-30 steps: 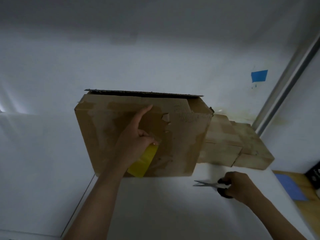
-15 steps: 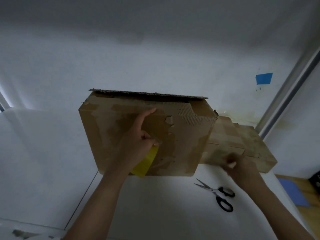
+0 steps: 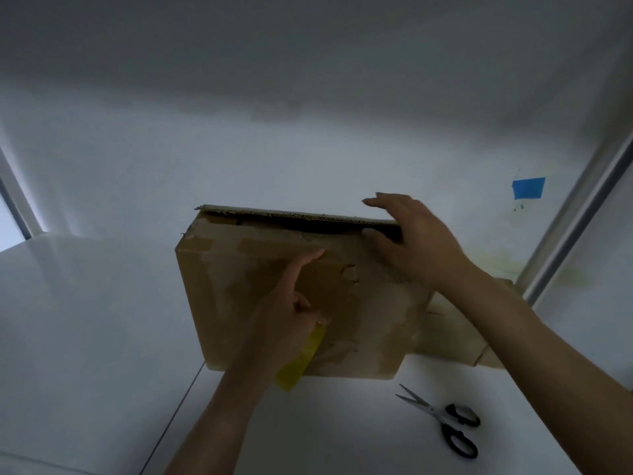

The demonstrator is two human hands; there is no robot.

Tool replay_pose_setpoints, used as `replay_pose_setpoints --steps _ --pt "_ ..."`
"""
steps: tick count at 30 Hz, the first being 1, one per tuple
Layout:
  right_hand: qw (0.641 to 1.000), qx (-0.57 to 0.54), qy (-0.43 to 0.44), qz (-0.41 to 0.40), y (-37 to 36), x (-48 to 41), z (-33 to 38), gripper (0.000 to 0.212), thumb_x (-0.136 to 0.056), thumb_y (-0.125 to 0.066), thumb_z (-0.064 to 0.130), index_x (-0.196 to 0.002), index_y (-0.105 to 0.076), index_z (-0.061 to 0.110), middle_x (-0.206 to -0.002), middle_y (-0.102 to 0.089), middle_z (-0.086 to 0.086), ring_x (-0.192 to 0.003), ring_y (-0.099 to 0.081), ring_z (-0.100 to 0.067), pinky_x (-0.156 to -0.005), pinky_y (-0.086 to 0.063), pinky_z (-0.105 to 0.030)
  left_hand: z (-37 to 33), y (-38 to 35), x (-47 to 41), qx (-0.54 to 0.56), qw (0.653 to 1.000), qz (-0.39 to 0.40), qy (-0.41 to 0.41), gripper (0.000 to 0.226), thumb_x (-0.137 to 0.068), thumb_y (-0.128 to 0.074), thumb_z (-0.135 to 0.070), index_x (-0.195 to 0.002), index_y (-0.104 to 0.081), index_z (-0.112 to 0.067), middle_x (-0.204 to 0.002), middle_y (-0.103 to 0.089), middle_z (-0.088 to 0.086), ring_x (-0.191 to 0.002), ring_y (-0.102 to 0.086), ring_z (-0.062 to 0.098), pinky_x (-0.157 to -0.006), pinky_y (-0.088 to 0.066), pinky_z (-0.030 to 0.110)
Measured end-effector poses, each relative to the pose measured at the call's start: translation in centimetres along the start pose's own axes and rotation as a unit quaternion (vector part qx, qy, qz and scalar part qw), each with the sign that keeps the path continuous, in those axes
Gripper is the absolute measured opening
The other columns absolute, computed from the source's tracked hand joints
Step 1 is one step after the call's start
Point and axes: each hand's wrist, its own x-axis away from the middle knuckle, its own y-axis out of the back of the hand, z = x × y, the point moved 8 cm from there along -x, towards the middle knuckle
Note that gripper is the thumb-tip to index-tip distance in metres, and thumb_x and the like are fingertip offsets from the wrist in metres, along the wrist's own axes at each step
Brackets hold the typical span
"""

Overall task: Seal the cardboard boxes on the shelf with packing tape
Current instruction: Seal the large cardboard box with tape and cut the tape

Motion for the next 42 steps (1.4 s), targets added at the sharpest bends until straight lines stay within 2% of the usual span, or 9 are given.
replay_pose_setpoints --steps 7,11,17,25,29,32,36,39,42 --pt "0.973 0.074 -0.014 0.216 -5.6 -2.3 0.4 0.053 -0.098 -0.028 0.061 -0.149 -0.022 0.048 -0.161 -0.021 0.001 -0.147 -0.019 -0.019 -0.117 -0.015 -0.038 -0.1 -0.7 0.9 0.0 1.0 0.001 0.001 0.091 -0.085 -0.071 -0.002 -0.129 -0.03 -0.071 -0.078 -0.06 0.001 -0.073 -0.061 0.014 -0.067 -0.054 0.021" --pt "0.983 0.064 0.0 0.173 -5.2 -2.6 0.2 0.051 -0.094 -0.027 0.064 -0.144 -0.03 0.053 -0.144 -0.046 0.012 -0.126 -0.045 -0.016 -0.089 -0.03 -0.027 -0.2 -0.5 1.1 0.038 0.999 0.013 0.035 0.088 -0.084 -0.07 -0.001 -0.124 -0.037 -0.071 -0.082 -0.068 0.007 -0.081 -0.067 0.02 -0.073 -0.057 0.03" --pt "0.991 0.035 0.007 0.13 -4.9 -2.5 0.2 0.048 -0.092 -0.033 0.065 -0.139 -0.041 0.054 -0.126 -0.056 0.019 -0.11 -0.052 -0.011 -0.082 -0.027 -0.025 -1.8 1.2 2.0 0.124 0.991 -0.014 0.043 0.064 -0.087 -0.069 -0.003 -0.126 -0.053 -0.051 -0.079 -0.075 0.004 -0.084 -0.072 0.019 -0.069 -0.054 0.02" --pt "0.993 0.027 0.016 0.116 -4.7 -2.6 0.4 0.045 -0.094 -0.038 0.062 -0.137 -0.045 0.051 -0.117 -0.06 0.016 -0.102 -0.055 -0.01 -0.076 -0.028 -0.025 -3.4 4.6 2.6 0.144 0.985 -0.094 0.02 0.041 -0.088 -0.07 -0.013 -0.117 -0.064 -0.042 -0.084 -0.077 -0.007 -0.086 -0.071 0.004 -0.089 -0.054 0.037" --pt "0.991 0.038 0.018 0.131 -5.0 -2.9 0.4 0.046 -0.096 -0.038 0.058 -0.14 -0.044 0.046 -0.133 -0.056 0.011 -0.114 -0.054 -0.013 -0.076 -0.03 -0.025 -3.7 5.6 3.2 0.189 0.969 -0.155 -0.013 0.035 -0.087 -0.071 -0.011 -0.11 -0.069 -0.036 -0.088 -0.077 -0.009 -0.089 -0.071 0.002 -0.082 -0.054 0.032" --pt "0.989 0.027 0.022 0.143 -5.5 -3.3 0.3 0.047 -0.097 -0.04 0.055 -0.142 -0.045 0.041 -0.151 -0.041 0.009 -0.133 -0.043 -0.015 -0.091 -0.033 -0.026 -5.6 6.7 3.5 0.157 0.965 -0.194 -0.082 0.036 -0.087 -0.073 -0.018 -0.111 -0.069 -0.043 -0.093 -0.076 -0.019 -0.095 -0.068 -0.005 -0.082 -0.05 0.023" --pt "0.989 -0.015 0.048 0.136 -5.9 -4.1 0.6 0.037 -0.099 -0.049 0.04 -0.133 -0.059 0.027 -0.145 -0.048 0.008 -0.131 -0.045 -0.013 -0.087 -0.026 -0.011 -7.9 8.2 2.1 0.068 0.966 -0.198 -0.154 0.039 -0.09 -0.072 -0.027 -0.125 -0.065 -0.042 -0.098 -0.075 -0.019 -0.101 -0.066 0.0 -0.087 -0.053 0.023" --pt "0.991 -0.038 0.058 0.116 -5.9 -4.5 0.9 0.028 -0.096 -0.058 0.032 -0.117 -0.071 0.019 -0.13 -0.063 0.003 -0.119 -0.058 -0.012 -0.089 -0.036 -0.013 -9.3 9.5 0.3 0.003 0.958 -0.22 -0.183 0.036 -0.091 -0.069 -0.043 -0.123 -0.06 -0.056 -0.105 -0.072 -0.022 -0.114 -0.057 0.004 -0.094 -0.051 0.036" --pt "0.994 0.0 0.024 0.103 -5.4 -5.9 1.1 0.028 -0.092 -0.061 0.036 -0.095 -0.079 0.016 -0.099 -0.076 0.0 -0.081 -0.067 -0.014 -0.074 -0.052 -0.028 -11.2 9.8 -1.9 -0.005 0.954 -0.221 -0.203 0.037 -0.093 -0.066 -0.04 -0.129 -0.059 -0.048 -0.103 -0.072 -0.026 -0.117 -0.057 0.004 -0.093 -0.044 0.02"
